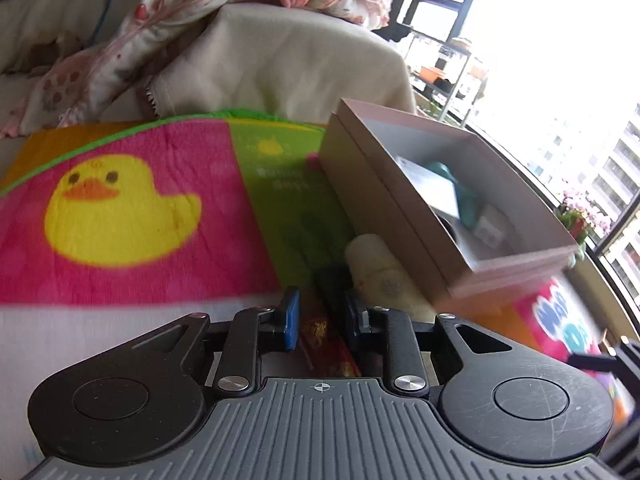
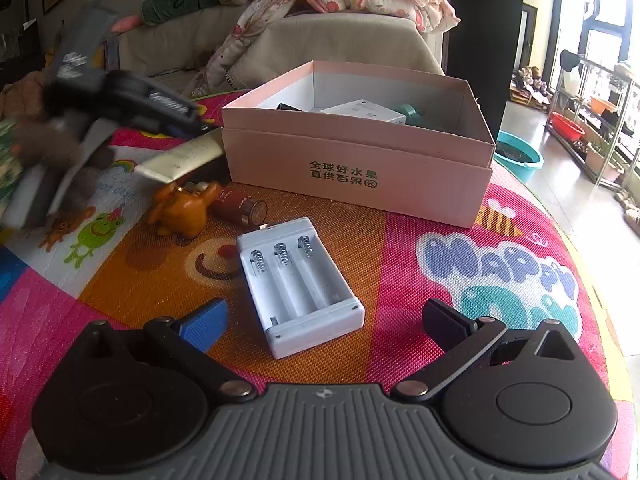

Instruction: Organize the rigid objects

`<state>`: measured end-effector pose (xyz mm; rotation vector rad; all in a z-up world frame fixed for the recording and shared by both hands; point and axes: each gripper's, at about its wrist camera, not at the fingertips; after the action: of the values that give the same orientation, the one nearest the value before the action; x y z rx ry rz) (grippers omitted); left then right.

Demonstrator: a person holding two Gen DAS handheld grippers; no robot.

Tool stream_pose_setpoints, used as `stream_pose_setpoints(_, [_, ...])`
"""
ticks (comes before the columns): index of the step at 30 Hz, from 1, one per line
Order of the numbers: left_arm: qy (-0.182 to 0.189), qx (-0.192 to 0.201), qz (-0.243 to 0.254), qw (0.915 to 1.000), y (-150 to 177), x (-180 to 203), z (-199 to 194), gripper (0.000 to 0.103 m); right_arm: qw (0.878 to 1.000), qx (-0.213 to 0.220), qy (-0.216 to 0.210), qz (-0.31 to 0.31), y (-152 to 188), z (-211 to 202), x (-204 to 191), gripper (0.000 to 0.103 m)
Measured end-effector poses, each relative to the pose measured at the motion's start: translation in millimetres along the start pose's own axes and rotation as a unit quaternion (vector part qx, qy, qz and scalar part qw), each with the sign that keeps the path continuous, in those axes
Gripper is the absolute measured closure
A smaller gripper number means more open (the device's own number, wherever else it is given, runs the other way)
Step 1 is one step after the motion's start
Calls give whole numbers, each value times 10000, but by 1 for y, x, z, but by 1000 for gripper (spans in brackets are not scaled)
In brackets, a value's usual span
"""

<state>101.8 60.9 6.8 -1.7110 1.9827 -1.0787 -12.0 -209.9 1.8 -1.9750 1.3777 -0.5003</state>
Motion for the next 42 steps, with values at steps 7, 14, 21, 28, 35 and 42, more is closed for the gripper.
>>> stream_pose_setpoints(7, [509,-195,148,9984,36,16,-33,77,10000,-5,71,49,-7,7,-13,0])
stream_pose_setpoints(14, [164,-77,-143,9997,61,2,-70,76,9985,498,83,-194,-37,11,-33,6])
stream_pose_setpoints(21, [23,700,-1394,9878,62,-39,-90,76,9952,477,-658,549,-65,17,-34,7])
stream_pose_setpoints(28, [379,677,-823,9936,32,-8,-75,76,9965,-152,-728,373,-59,46,-52,44])
stream_pose_setpoints(35, [-153,790,-472,9956,-13,3,-20,76,9960,-194,-808,-336,-31,11,-62,44])
stream_pose_setpoints(42, [-388,75,526,9978,-45,-2,49,75,9966,157,-400,-698,-21,-18,-55,40])
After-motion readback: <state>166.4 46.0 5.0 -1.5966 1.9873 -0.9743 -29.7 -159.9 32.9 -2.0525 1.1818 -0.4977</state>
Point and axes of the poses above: each gripper's, at about its wrist camera, not at the fingertips, and z roughly the way its jaws point, x to its right, y to its underside, and after that the axes turned 3 degrees about z, right-handed
